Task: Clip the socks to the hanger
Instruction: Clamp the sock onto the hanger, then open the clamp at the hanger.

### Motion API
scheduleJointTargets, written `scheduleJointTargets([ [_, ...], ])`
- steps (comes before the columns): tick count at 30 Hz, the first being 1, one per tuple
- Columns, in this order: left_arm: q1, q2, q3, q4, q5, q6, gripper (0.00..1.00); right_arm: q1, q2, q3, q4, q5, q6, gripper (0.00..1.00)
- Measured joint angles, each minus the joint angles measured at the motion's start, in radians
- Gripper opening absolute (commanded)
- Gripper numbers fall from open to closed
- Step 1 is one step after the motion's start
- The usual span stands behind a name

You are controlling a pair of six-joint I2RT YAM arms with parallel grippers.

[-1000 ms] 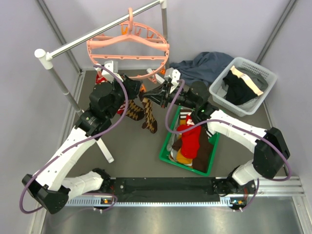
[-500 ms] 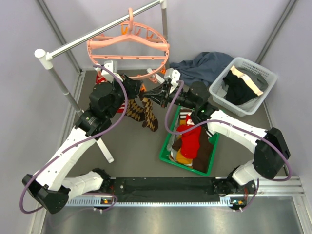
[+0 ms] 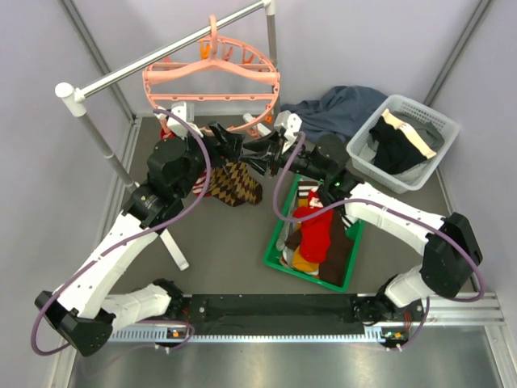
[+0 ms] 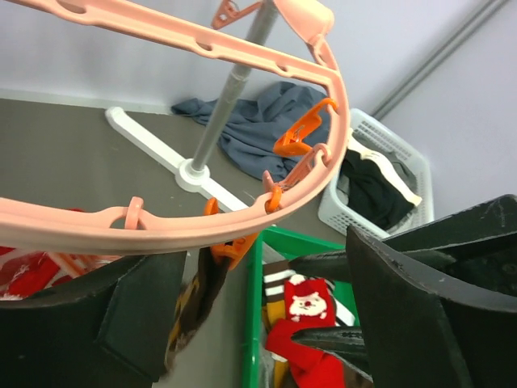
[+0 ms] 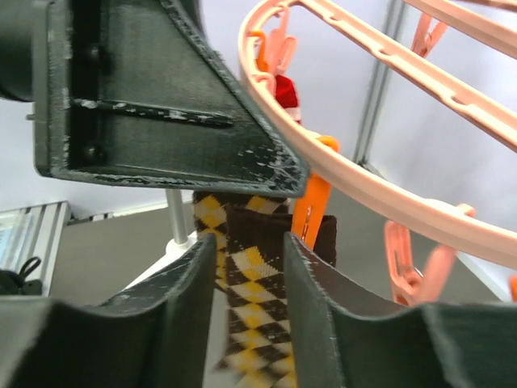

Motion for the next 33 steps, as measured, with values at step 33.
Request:
scheduleJointTargets([
  [33,0.0,-0.018,0.011,-0.071,-0.13,0.1,0.89,-0.066,0.152,0.026,0.074,0.128,-0.044,0.44],
])
